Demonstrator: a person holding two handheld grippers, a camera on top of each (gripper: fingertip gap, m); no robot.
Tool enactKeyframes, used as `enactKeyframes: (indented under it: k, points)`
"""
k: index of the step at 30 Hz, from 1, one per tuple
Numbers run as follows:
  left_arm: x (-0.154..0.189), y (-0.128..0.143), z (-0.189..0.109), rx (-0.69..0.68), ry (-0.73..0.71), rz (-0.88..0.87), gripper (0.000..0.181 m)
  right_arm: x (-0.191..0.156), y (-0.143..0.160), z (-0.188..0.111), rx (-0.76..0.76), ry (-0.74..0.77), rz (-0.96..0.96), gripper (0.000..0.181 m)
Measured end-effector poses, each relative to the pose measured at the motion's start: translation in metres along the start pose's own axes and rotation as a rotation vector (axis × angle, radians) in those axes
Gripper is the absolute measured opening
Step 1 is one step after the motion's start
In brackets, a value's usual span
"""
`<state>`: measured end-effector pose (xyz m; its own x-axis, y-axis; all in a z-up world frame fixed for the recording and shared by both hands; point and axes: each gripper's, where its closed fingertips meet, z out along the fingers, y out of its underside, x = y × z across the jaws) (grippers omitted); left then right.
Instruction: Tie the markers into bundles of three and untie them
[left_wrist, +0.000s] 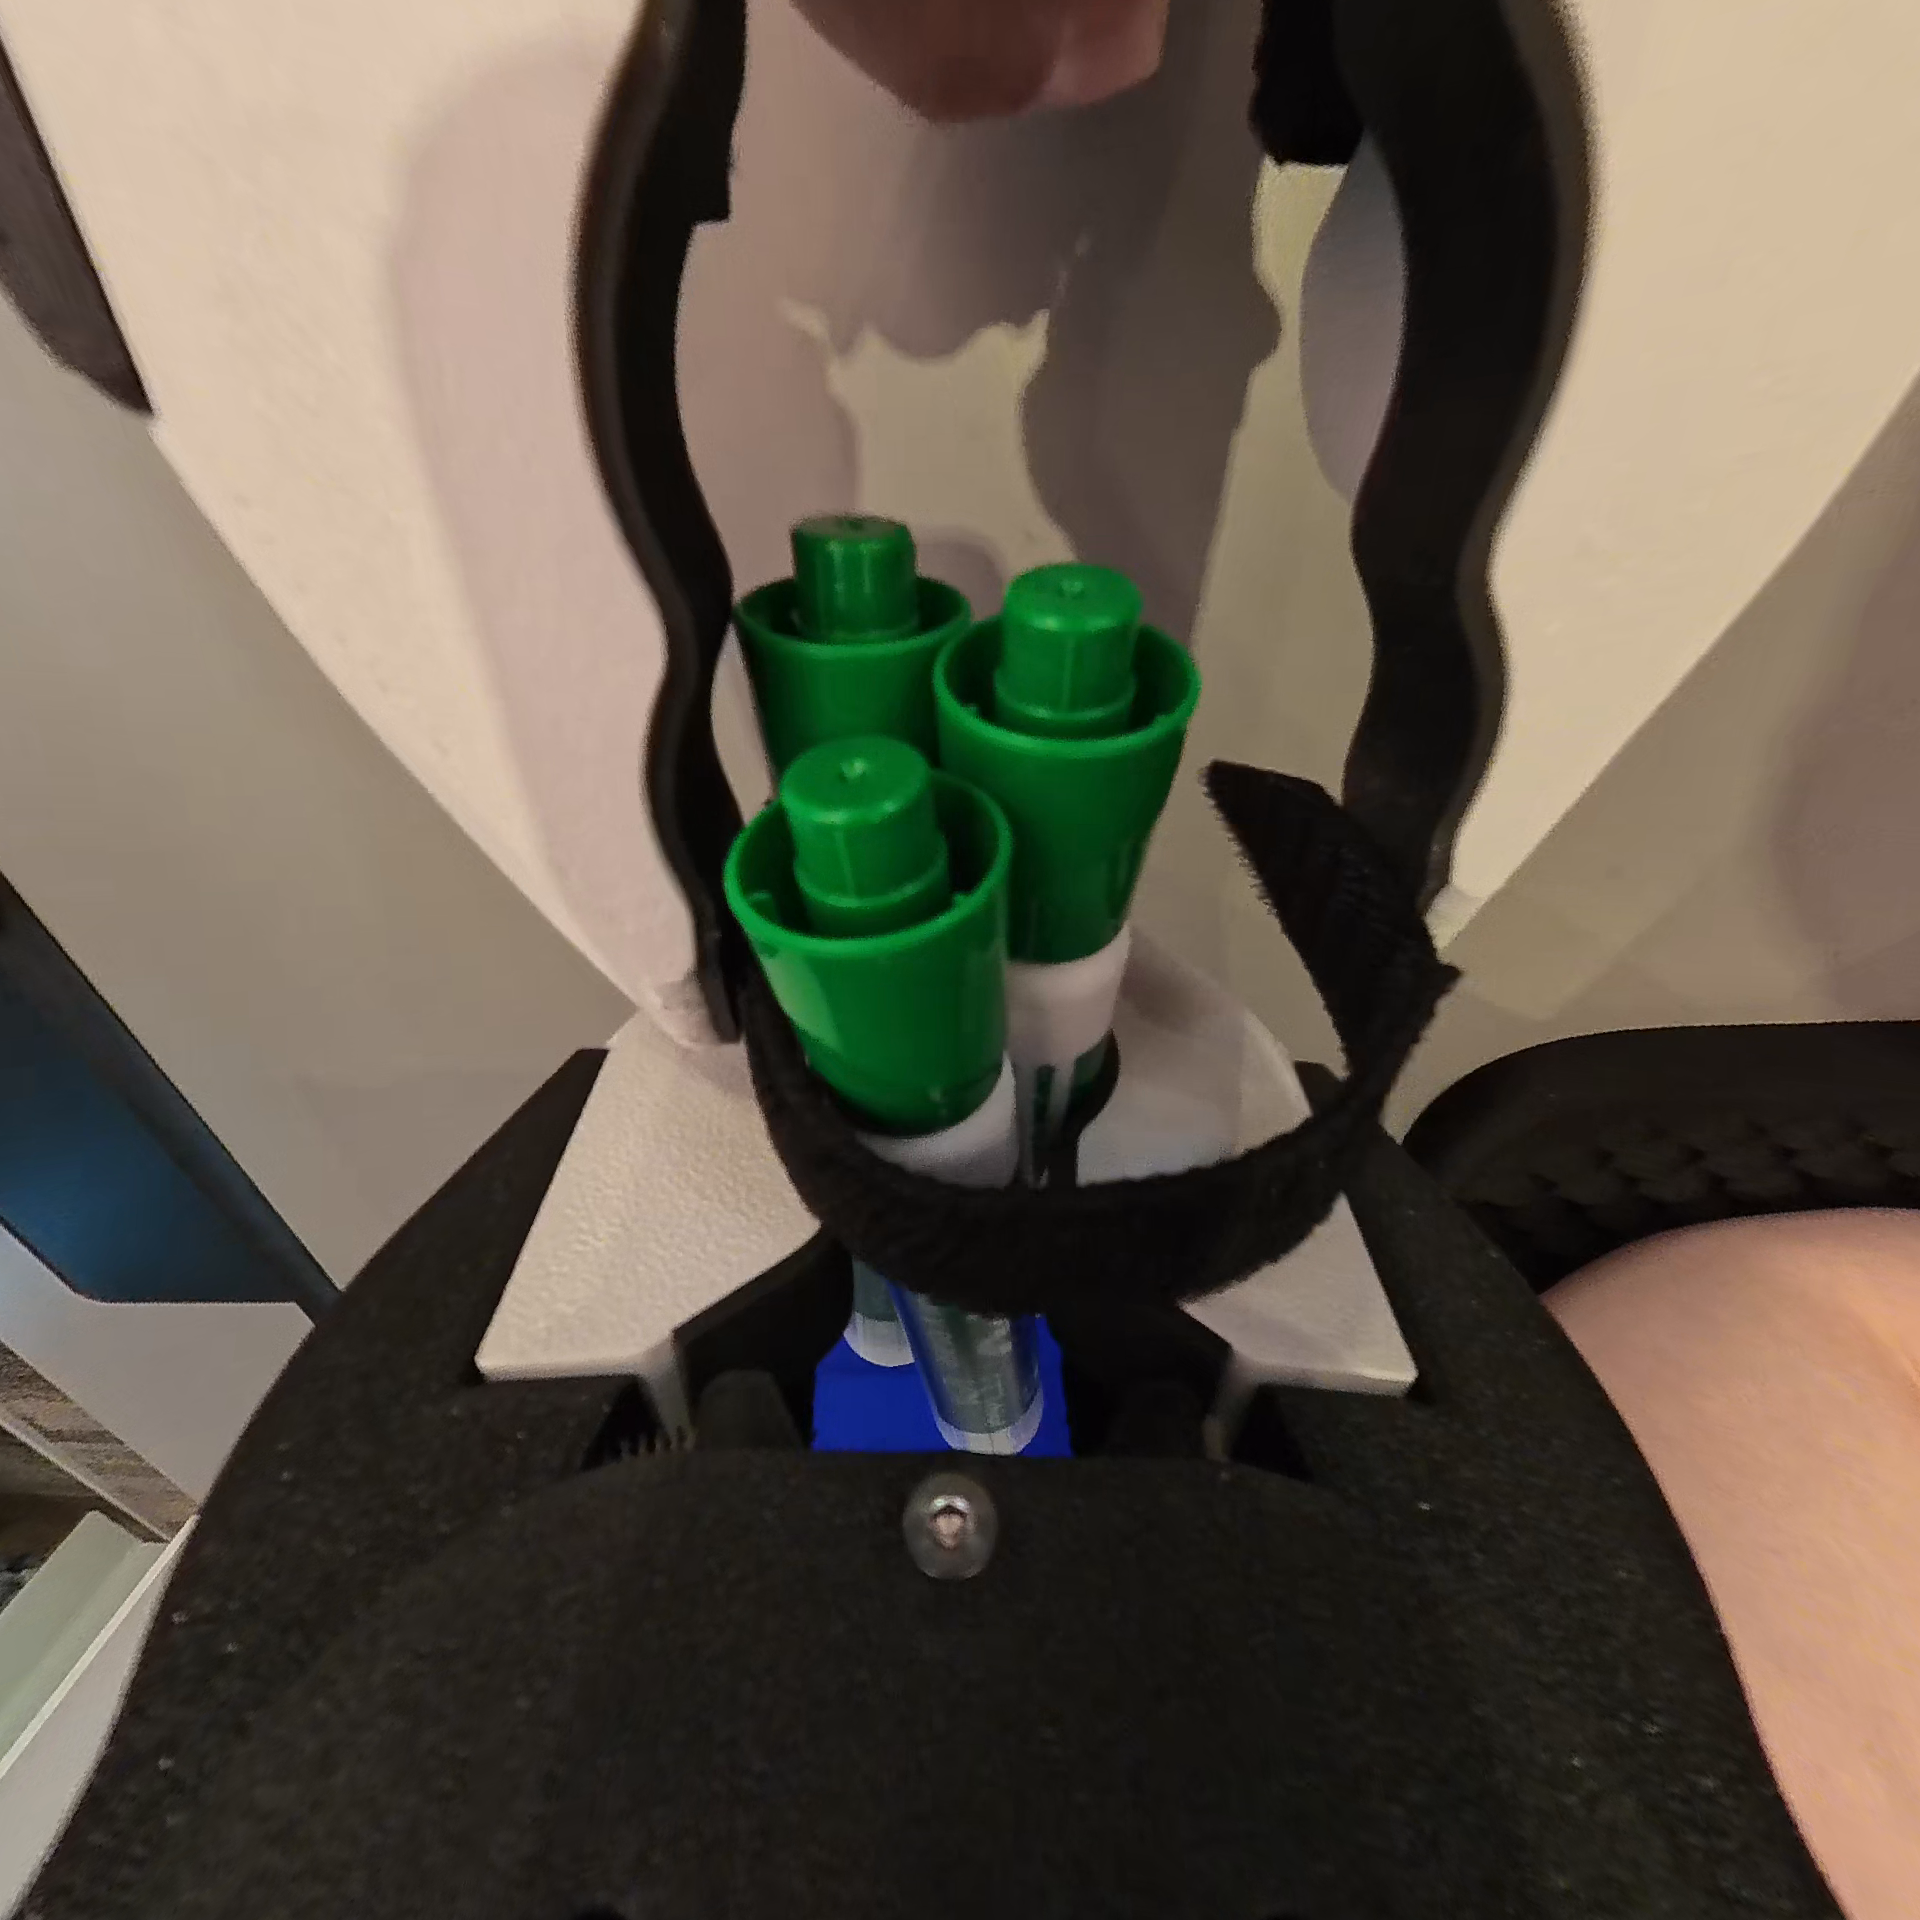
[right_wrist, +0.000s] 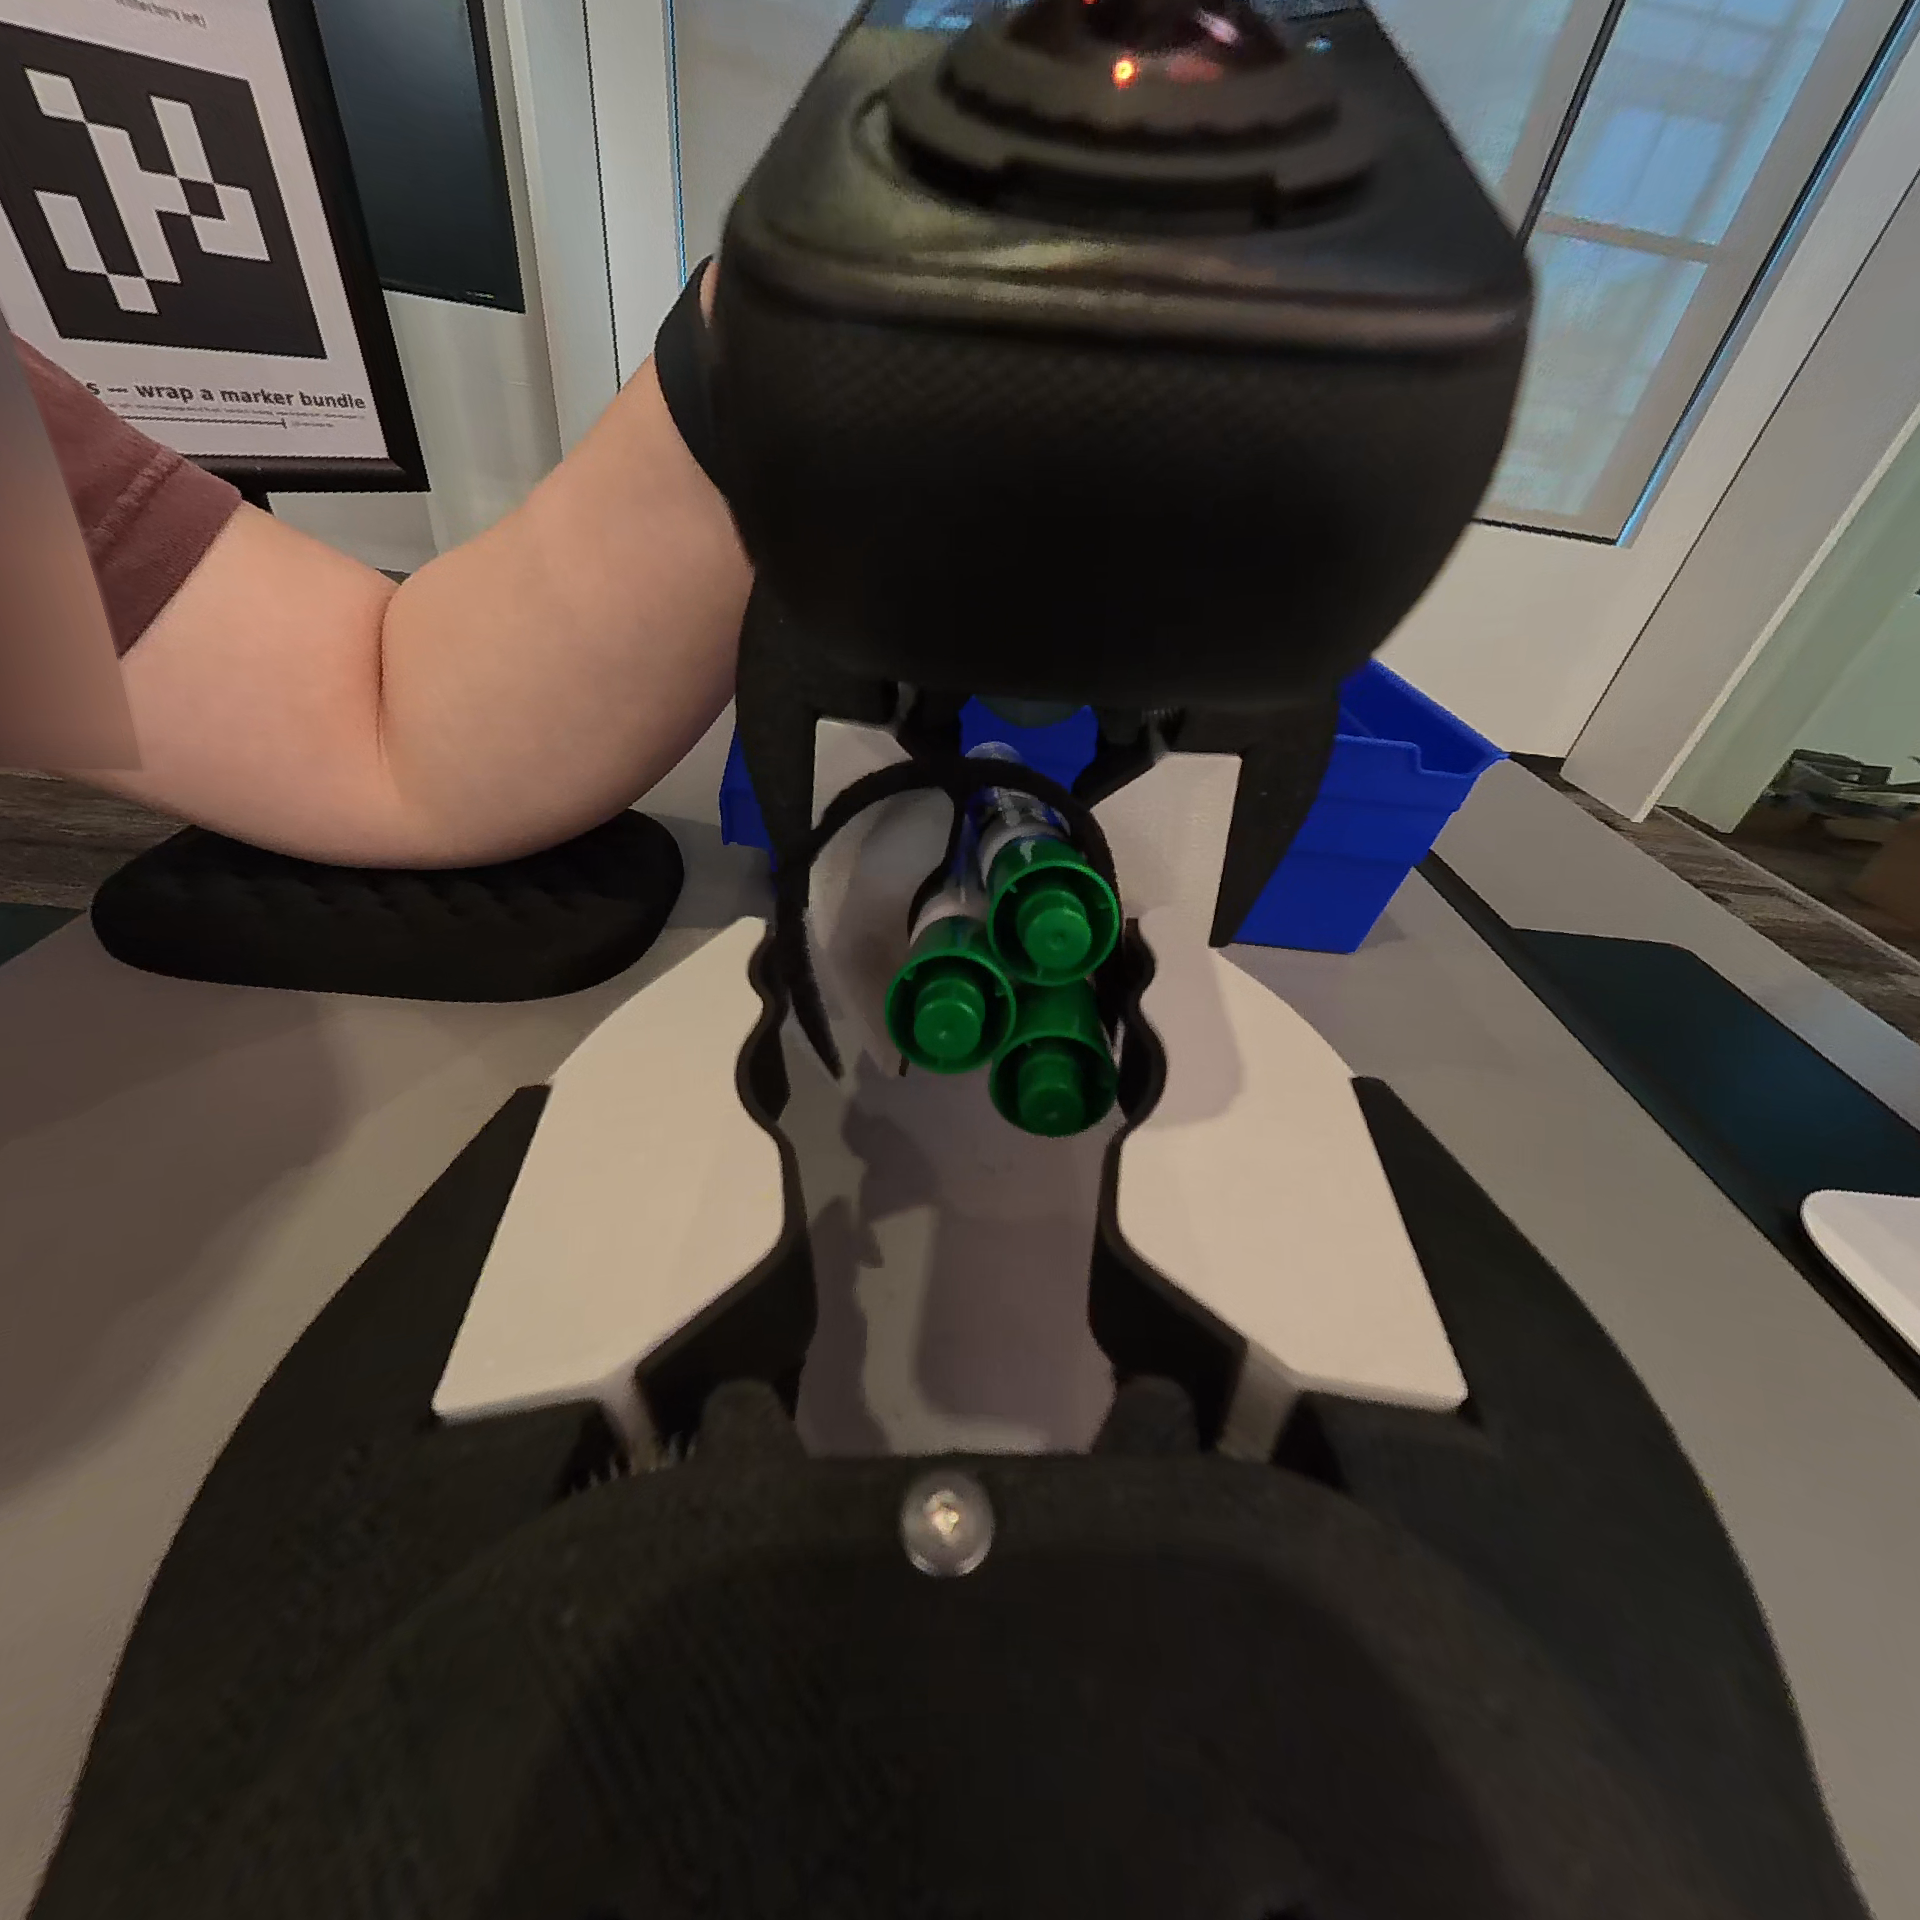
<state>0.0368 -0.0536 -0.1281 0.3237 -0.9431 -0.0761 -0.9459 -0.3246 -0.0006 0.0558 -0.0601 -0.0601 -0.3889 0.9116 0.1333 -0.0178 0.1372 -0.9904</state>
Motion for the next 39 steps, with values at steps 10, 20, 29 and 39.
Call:
enactKeyframes:
  k: [10,20,29,39]
  points:
    - [0.000,-0.002,0.000,0.010,0.004,0.005,0.040,0.005,0.001,-0.003,-0.017,0.032,-0.028,0.049]
    - [0.001,-0.004,0.000,0.017,0.005,0.008,0.040,0.010,0.005,-0.004,-0.034,0.054,-0.030,0.041]
    - [0.000,-0.005,-0.003,0.038,-0.003,0.007,0.040,0.012,0.006,-0.003,-0.049,0.083,-0.040,0.040]
    - [-0.002,-0.004,-0.004,0.041,-0.007,-0.001,0.040,0.016,0.012,-0.003,-0.082,0.096,-0.004,0.035]
